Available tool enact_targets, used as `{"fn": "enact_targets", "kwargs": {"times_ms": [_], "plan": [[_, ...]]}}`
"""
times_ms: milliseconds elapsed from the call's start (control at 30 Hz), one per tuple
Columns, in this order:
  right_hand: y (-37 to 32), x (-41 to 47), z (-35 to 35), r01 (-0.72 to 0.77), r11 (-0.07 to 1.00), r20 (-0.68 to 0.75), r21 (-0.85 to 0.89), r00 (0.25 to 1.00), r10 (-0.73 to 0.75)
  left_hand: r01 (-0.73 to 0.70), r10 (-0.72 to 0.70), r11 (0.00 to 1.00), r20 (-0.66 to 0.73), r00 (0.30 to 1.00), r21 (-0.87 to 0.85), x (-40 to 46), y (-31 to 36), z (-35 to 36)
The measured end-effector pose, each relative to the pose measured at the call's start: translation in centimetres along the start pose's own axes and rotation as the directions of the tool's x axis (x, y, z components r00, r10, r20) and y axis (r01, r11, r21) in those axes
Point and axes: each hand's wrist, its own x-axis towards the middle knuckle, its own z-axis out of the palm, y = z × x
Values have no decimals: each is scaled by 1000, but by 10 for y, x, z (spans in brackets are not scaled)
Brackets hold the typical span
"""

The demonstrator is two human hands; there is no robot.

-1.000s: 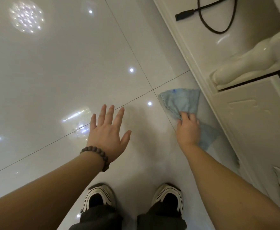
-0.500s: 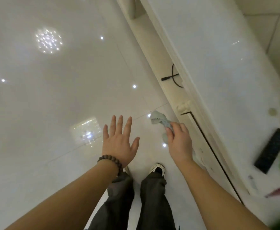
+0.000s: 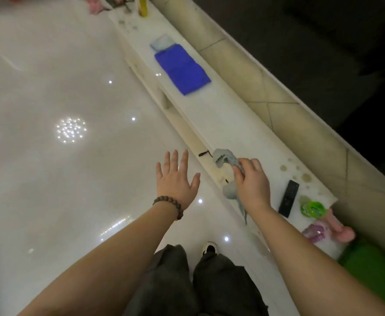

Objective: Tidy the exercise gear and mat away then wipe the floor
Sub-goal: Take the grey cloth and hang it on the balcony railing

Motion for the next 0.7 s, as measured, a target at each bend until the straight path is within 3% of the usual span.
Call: {"fn": "enact_targets", "kwargs": {"times_ms": [200,367,500,700], "plan": [[30,-42,-55,-121,993,-177,-9,977,117,-199,199,980,4,980,10,-10,70,-3],[51,-103,-82,-334,941,-332,-46,894,301,-432,431,901,48,901,34,-24,115,2],[51,-159,-87,-504,863,-460,27,760,458,-626,618,776,105,779,73,-41,136,10],[17,-261,-70,-698,693,-606,184,475,639,-855,825,515,235,514,61,-99,137,26]]}}
